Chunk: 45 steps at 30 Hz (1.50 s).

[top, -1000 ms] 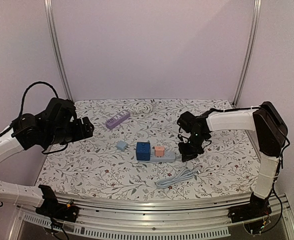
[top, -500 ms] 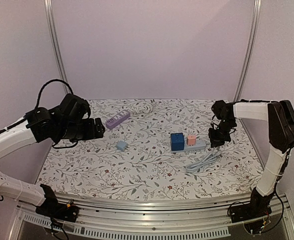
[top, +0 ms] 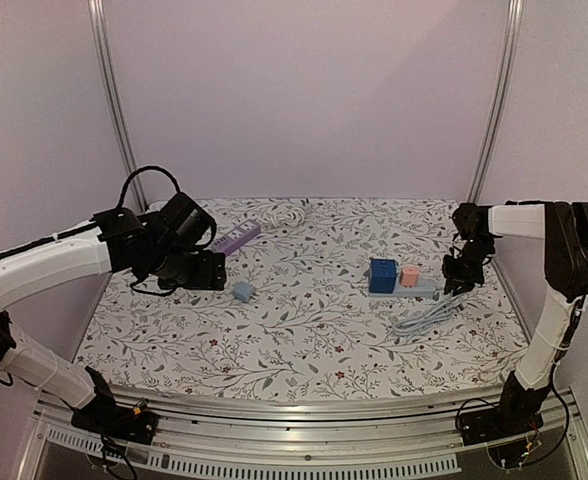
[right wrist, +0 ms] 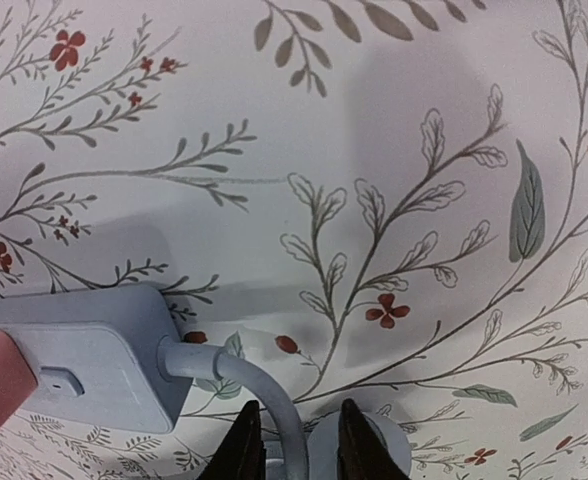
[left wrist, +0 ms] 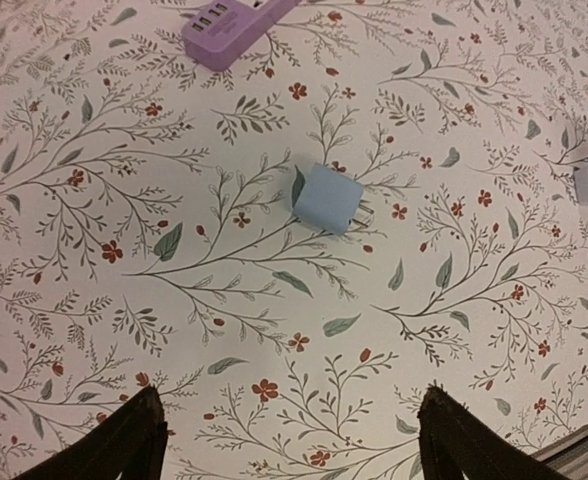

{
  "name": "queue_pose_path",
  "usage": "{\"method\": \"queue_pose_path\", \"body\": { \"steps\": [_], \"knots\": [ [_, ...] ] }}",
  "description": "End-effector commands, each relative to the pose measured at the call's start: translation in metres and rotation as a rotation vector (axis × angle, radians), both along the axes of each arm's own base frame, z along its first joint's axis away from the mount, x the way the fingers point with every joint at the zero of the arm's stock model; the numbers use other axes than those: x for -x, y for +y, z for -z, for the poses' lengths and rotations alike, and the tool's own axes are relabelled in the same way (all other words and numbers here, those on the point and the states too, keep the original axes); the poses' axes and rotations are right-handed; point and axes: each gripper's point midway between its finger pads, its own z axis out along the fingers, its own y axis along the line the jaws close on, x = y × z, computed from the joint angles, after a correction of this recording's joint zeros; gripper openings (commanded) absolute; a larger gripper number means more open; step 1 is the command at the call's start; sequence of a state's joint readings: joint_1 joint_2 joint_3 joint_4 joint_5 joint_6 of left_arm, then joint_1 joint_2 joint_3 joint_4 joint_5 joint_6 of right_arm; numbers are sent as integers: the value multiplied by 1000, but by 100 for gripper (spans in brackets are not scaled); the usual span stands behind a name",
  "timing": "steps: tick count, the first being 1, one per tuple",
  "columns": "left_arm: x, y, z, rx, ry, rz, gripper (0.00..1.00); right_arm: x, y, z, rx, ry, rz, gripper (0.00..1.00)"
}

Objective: Insert the plug

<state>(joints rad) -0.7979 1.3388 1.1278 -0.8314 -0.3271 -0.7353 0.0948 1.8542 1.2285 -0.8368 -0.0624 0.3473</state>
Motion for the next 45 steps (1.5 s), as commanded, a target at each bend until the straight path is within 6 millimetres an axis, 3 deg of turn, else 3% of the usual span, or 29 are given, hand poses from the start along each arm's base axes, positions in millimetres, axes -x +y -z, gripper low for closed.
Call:
{"method": "queue_pose_path", "body": {
  "steps": [1,7,17,28,35,39,45],
  "knots": [
    [4,2,11,-65,56,46,87,-1,0,-1,-9,-9,6,32],
    [10,6,35,-149,135,76,88,-6,4,-14,-32,-20,21,59],
    [29,10,73,-201,255,137,88,-30,8,-87,-56,-153,17,92],
    [27,3,101,-243,309,192,88,-22,17,-129,-88,-224,3,99],
    [-11,-22,114,-209,298,178,87,-17,14,-148,-70,-265,-3,99],
    [-28,-41,129,-172,335,258,85,-13,13,-152,-67,-263,-16,99],
    [-61,-37,138,-164,363,277,81,-5,20,-159,-105,-272,-29,99]
  ]
}}
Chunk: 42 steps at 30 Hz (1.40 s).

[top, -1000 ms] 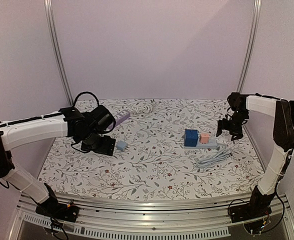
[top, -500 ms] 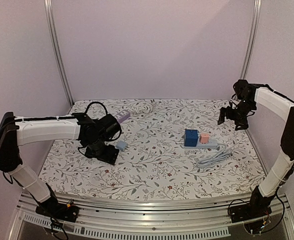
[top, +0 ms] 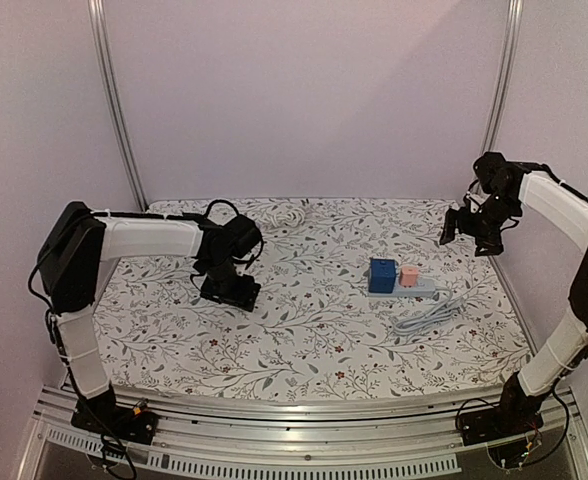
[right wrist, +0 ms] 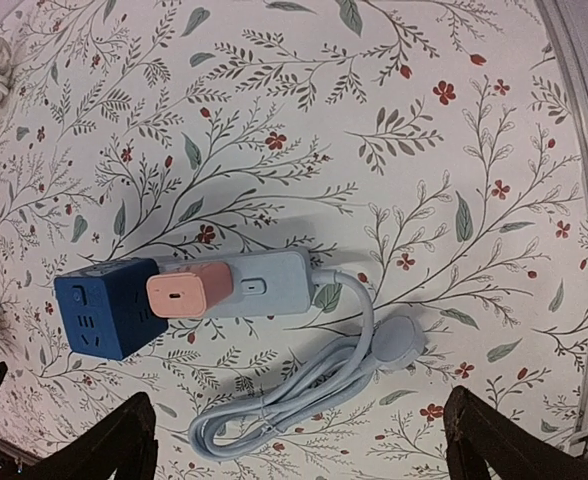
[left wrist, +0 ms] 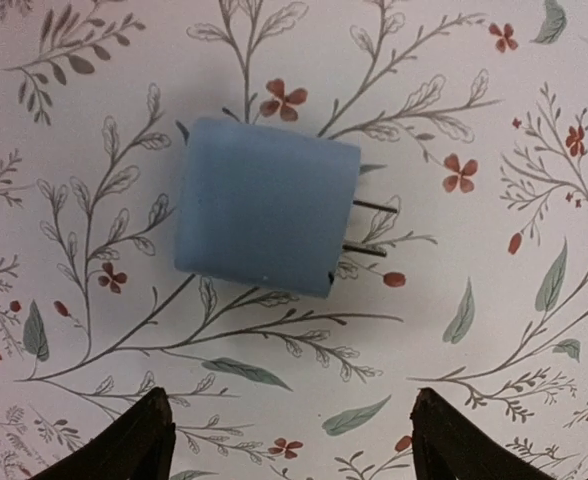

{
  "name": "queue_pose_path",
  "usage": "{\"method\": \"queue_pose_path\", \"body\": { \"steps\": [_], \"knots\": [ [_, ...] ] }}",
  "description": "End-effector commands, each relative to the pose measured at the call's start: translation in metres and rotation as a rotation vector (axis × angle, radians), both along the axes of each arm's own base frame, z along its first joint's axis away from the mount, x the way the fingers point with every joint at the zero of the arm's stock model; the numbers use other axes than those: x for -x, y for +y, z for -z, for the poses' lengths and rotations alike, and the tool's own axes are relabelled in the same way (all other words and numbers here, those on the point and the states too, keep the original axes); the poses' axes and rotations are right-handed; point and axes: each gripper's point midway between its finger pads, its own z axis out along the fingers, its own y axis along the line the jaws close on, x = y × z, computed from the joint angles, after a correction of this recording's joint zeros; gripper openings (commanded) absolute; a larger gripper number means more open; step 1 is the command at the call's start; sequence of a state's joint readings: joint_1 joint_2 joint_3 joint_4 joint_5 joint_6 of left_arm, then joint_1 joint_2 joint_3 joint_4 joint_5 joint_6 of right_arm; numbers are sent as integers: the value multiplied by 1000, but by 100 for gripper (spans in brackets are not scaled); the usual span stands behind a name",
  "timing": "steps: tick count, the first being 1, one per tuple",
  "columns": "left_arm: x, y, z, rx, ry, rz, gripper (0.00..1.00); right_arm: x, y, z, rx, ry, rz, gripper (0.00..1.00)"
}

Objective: Insert the plug

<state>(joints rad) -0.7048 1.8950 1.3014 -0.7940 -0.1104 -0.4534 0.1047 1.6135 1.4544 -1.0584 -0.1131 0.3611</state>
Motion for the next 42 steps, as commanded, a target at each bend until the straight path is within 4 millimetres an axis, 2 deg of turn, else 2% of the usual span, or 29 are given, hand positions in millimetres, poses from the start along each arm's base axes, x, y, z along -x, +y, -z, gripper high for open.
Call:
{"method": "queue_pose_path", "body": {
  "steps": [1,3,7,10,14,19,22,26,31,34,38,42],
  "knots": [
    [-31,2,2,37,8,23,81,8,8,-19,-32,-35,-26,99],
    [-42,1,2,45,8,23,81,12,9,-18,-38,-33,-29,99],
    [-52,-2,11,41,33,43,76,15,10,-16,-50,-33,-34,99],
    [-54,-7,17,51,53,47,63,16,13,-14,-63,-26,-38,99],
    [-48,-13,24,80,84,32,40,17,13,-13,-62,-24,-38,99],
    [-42,-27,17,120,64,11,28,17,14,-11,-65,-20,-41,99],
    [-36,-54,9,164,47,20,27,17,14,-9,-65,-17,-42,99],
    [-28,-100,1,197,12,42,28,17,13,-6,-63,-12,-32,99],
    [-8,-163,12,224,12,37,28,19,16,-5,-81,-4,-26,99],
    [0,-191,23,223,22,46,28,22,15,-5,-78,0,-23,99],
    [11,-213,32,231,40,80,30,23,15,-6,-77,-1,-21,99],
    [15,-212,36,214,47,95,40,22,15,-7,-72,-2,-22,99]
  ]
}}
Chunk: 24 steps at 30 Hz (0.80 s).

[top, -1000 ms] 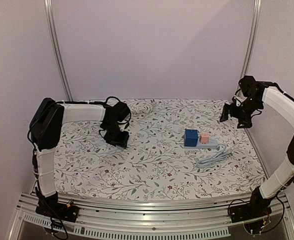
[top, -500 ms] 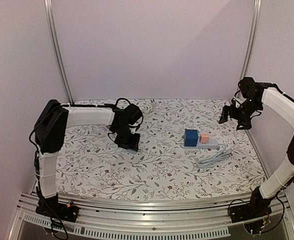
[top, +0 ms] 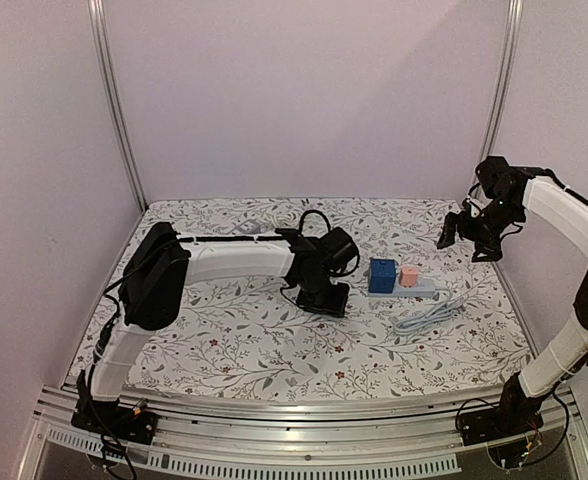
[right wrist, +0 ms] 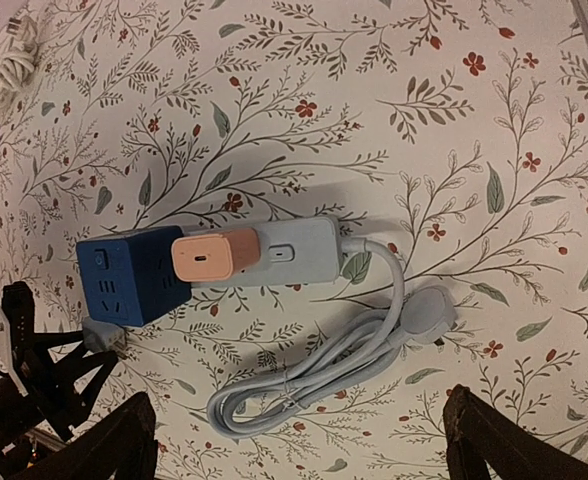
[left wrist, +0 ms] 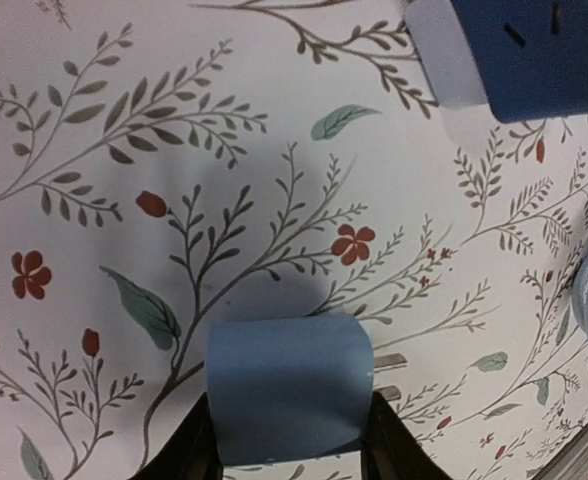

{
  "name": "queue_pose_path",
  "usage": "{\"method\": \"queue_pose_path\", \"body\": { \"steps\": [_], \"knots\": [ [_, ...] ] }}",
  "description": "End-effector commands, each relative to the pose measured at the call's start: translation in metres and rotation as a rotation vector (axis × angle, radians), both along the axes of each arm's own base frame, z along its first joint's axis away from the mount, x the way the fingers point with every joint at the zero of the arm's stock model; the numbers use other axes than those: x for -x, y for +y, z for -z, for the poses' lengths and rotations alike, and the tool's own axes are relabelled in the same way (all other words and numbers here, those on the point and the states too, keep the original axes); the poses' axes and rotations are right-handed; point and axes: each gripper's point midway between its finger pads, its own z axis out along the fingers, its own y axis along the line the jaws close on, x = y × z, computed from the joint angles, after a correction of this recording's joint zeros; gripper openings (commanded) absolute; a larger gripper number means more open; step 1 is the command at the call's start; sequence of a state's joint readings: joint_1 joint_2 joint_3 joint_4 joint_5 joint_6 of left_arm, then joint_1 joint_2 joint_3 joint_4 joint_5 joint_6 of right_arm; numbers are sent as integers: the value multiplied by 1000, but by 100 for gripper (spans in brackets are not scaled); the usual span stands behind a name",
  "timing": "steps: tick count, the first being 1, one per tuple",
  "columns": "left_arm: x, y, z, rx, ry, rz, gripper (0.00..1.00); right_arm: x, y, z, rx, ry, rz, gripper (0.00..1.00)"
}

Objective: Insert the plug

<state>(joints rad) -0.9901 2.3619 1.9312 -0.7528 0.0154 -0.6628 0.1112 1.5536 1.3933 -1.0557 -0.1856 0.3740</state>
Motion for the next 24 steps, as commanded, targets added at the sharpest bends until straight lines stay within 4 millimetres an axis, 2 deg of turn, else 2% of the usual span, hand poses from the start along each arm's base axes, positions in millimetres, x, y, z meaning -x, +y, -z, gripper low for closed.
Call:
{"method": "queue_pose_path", "body": {
  "steps": [1,3,8,15,19,24],
  "knots": [
    [8,13,23,-68,48,-15,46,4,2,-5,0,-11,-3,99],
    [8,14,16,-64,34,-12,61,3,2,-6,-2,-15,-2,99],
    [-2,16,-21,-47,-63,-17,99,3,3,-6,-2,-13,-4,99],
    [-19,32,-88,-34,-225,-22,99,6,1,-4,3,-17,-4,99],
    [-31,53,-122,-63,-326,-27,99,6,2,-3,1,-18,-4,99],
    [-45,87,-153,-130,-440,-38,100,7,0,-2,13,-25,-6,99]
  ]
}}
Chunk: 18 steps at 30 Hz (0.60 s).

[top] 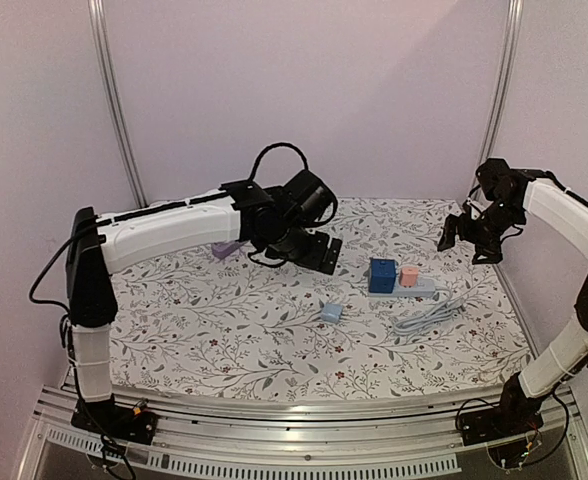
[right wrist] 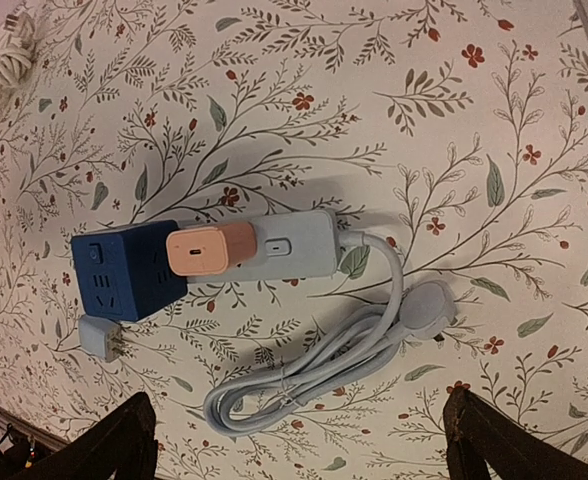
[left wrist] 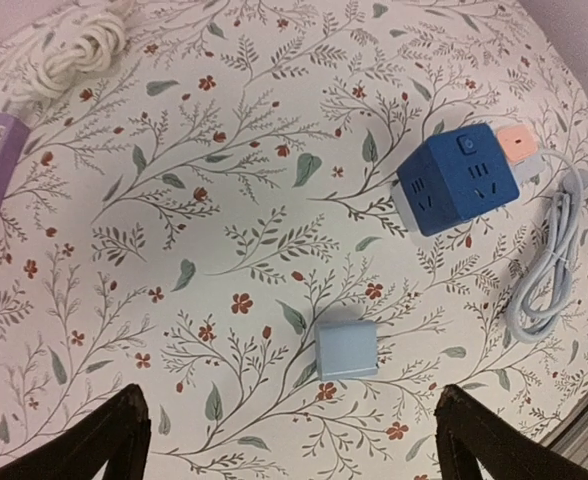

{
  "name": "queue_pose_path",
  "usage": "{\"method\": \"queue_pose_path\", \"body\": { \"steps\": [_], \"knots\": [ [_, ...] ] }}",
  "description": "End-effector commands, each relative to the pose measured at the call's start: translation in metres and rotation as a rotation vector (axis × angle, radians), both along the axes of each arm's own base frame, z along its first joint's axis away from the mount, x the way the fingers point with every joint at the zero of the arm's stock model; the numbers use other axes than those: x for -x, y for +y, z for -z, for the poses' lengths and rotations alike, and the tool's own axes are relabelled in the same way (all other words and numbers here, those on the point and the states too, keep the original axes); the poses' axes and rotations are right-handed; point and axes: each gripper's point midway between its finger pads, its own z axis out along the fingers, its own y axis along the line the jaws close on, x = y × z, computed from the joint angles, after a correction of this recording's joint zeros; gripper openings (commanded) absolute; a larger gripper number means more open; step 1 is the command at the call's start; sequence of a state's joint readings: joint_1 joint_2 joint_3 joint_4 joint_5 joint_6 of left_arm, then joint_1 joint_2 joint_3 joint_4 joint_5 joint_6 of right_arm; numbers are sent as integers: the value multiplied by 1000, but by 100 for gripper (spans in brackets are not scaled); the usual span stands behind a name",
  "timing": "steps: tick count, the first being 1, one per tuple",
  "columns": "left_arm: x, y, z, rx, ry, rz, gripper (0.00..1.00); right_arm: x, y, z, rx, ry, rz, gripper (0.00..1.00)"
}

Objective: Insert the plug

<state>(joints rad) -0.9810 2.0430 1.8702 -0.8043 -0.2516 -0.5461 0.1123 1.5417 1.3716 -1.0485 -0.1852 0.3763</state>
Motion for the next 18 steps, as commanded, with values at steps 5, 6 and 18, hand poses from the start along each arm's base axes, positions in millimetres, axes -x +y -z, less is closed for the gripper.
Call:
{"method": "queue_pose_path", "body": {
  "steps": [5,6,18],
  "knots": [
    [-39,68,-39,-124,-203,-63,99,5,0,-1,14,-28,-12,99],
    [-42,70,-44,-110,-234,-52,100,5,0,-1,12,-28,-13,99],
    [-126,166,0,-116,-11,-232,99,8,-2,-2,19,-31,-7,99]
  ]
}}
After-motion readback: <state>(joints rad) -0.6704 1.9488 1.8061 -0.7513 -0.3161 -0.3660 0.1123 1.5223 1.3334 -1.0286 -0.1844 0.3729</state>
